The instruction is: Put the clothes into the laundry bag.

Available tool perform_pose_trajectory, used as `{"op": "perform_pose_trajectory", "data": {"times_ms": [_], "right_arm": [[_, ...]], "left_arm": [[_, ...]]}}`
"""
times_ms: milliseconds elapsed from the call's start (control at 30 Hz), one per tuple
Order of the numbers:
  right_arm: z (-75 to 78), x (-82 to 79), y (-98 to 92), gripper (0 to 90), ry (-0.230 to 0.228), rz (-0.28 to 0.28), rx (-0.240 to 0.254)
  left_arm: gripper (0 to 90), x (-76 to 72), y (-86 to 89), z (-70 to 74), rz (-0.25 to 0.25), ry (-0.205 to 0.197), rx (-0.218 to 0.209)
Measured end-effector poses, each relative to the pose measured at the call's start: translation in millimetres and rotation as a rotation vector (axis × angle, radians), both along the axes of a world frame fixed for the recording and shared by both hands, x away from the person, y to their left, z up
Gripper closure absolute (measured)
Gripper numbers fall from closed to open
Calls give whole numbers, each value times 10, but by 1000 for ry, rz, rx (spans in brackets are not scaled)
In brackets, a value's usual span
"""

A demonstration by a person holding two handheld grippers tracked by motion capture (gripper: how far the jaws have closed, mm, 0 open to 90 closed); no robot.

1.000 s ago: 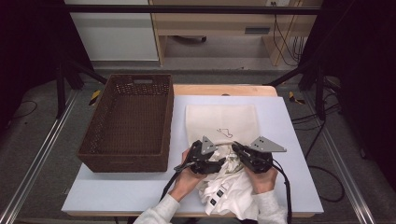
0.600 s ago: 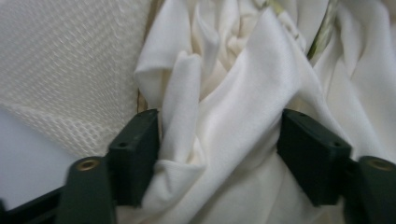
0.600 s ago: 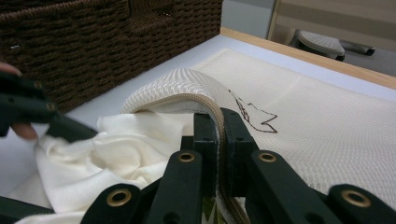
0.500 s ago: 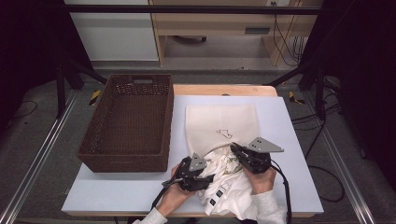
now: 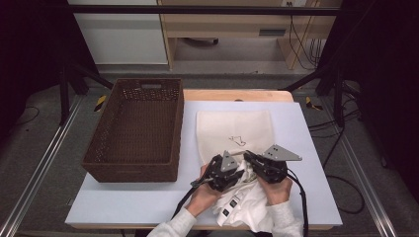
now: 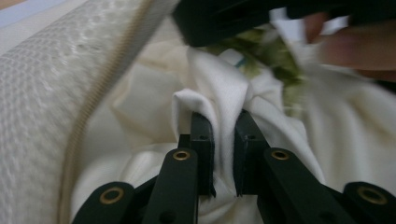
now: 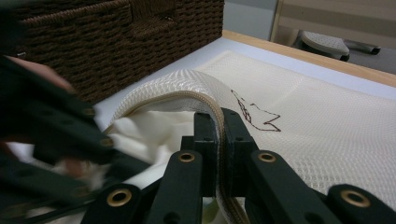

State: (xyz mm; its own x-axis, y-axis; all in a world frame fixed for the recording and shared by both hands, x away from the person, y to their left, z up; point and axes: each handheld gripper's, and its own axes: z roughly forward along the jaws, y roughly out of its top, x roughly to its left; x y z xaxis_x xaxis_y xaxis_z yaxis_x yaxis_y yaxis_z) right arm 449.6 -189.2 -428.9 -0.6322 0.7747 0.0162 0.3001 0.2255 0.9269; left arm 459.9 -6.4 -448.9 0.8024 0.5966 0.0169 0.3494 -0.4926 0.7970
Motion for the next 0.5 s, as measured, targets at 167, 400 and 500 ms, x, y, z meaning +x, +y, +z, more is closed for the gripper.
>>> {"op": "perform_pose_trajectory", "data": {"times_ms": [167, 400, 500], "right_arm": [[9, -5, 2, 865, -5, -1, -6], [11, -6, -13, 865, -8, -17, -17], [17, -9, -21, 864, -8, -19, -15]], "left_arm": [[766, 201, 61, -137, 48, 49, -18], [415, -63, 199, 85, 22, 19, -27], [341, -221, 312, 222, -9, 11, -63]]}}
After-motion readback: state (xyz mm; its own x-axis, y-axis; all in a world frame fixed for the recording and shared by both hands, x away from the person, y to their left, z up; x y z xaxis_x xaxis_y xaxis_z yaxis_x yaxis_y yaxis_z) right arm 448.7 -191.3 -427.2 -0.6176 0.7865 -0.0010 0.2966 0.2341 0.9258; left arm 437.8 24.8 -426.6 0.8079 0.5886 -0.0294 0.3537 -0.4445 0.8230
